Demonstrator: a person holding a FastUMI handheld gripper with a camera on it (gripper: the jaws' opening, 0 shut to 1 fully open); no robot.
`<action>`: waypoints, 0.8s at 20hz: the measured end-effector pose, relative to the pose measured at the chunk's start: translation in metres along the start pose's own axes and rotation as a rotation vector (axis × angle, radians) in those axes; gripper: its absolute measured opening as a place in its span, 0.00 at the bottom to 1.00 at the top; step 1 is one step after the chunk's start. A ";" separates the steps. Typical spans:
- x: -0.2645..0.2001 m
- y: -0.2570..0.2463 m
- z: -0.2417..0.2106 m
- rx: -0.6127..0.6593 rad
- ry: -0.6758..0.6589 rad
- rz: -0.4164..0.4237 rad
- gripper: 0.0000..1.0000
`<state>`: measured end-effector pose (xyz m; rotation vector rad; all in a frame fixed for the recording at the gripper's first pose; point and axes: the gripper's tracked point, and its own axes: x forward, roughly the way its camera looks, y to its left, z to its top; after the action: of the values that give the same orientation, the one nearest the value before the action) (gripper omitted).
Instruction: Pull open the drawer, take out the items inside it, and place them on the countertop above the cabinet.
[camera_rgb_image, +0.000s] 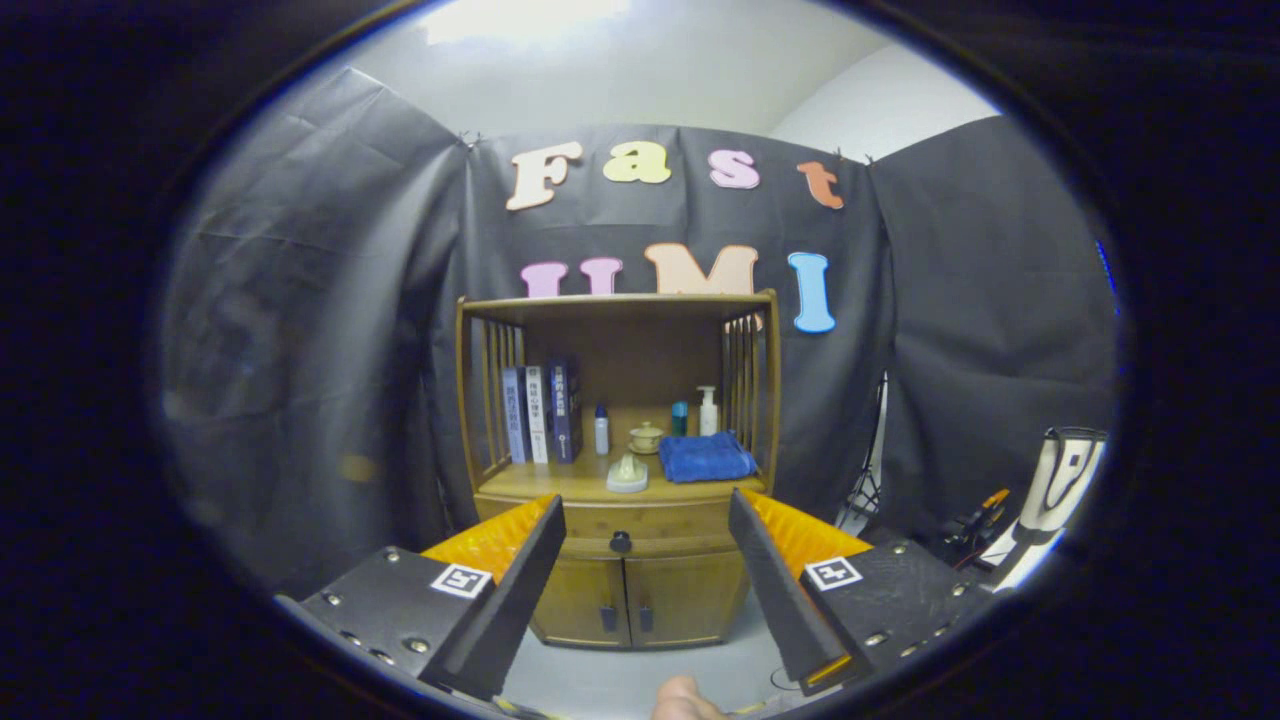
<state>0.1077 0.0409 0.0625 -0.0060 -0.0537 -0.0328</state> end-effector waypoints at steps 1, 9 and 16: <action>-0.004 -0.004 -0.008 -0.015 0.011 -0.008 0.98; -0.006 -0.009 -0.017 -0.006 0.026 -0.005 0.98; -0.006 -0.012 -0.020 -0.001 0.036 -0.006 0.98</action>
<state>0.1026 0.0288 0.0421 -0.0067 -0.0179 -0.0385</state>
